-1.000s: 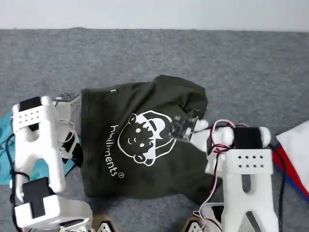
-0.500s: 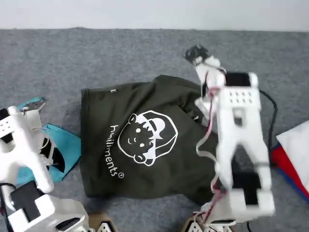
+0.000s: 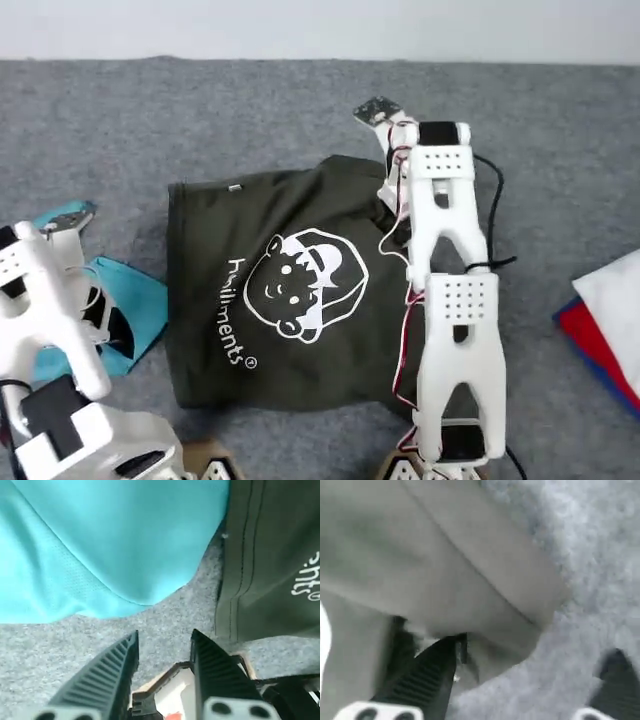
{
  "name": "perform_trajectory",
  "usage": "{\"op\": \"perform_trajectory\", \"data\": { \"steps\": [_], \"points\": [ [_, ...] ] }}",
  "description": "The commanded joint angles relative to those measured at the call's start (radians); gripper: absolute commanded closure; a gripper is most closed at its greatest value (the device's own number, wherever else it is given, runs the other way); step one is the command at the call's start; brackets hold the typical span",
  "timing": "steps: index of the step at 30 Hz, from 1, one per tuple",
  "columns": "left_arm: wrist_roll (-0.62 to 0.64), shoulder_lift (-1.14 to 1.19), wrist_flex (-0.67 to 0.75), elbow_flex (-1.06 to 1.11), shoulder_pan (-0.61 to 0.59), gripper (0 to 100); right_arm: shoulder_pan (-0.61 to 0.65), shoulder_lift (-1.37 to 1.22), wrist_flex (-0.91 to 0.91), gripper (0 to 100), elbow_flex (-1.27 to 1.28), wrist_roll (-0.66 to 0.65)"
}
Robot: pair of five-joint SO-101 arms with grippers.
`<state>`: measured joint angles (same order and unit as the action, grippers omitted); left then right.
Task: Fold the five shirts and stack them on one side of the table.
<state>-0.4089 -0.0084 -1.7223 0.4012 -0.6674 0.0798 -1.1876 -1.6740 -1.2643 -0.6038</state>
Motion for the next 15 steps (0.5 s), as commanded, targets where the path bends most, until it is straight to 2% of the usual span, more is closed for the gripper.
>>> {"op": "perform_trajectory", "data": {
  "steps": [1, 2, 3, 15],
  "points": [
    [0.012, -0.046, -0.034, 0.036, -0.003, 83, -0.033, -0.124, -0.077, 95.9, -0.310, -0.034],
    [0.012, -0.046, -0.034, 0.045, -0.003, 83, -0.044, -0.157, -0.085, 99.8, -0.374, -0.034],
    [0.012, -0.046, -0.034, 0.050, -0.003, 83, -0.054, -0.185, -0.091, 96.9, -0.423, -0.034],
    [0.012, -0.046, -0.034, 0.056, -0.005, 83, -0.272, -0.125, -0.120, 99.0, -0.416, -0.051]
  ]
}}
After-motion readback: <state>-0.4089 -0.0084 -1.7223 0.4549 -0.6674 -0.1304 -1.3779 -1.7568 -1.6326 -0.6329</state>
